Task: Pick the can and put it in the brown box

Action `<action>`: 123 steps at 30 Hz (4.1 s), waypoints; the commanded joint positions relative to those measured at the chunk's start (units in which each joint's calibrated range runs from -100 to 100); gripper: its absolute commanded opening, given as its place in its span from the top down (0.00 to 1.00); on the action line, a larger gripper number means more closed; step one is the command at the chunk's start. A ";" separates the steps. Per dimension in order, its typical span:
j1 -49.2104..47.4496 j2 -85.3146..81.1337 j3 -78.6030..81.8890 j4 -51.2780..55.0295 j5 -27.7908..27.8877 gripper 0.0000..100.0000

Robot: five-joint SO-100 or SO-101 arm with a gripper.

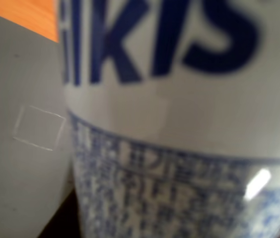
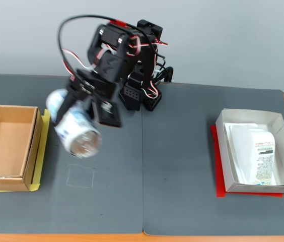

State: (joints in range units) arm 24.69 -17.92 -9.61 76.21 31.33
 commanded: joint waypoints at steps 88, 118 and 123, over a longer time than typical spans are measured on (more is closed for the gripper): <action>15.36 -11.26 13.14 -7.78 -14.97 0.62; -23.55 -72.85 51.06 7.31 -23.93 0.98; -24.28 -81.40 58.93 10.00 -23.98 0.98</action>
State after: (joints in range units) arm 1.11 -95.44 45.51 85.29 7.55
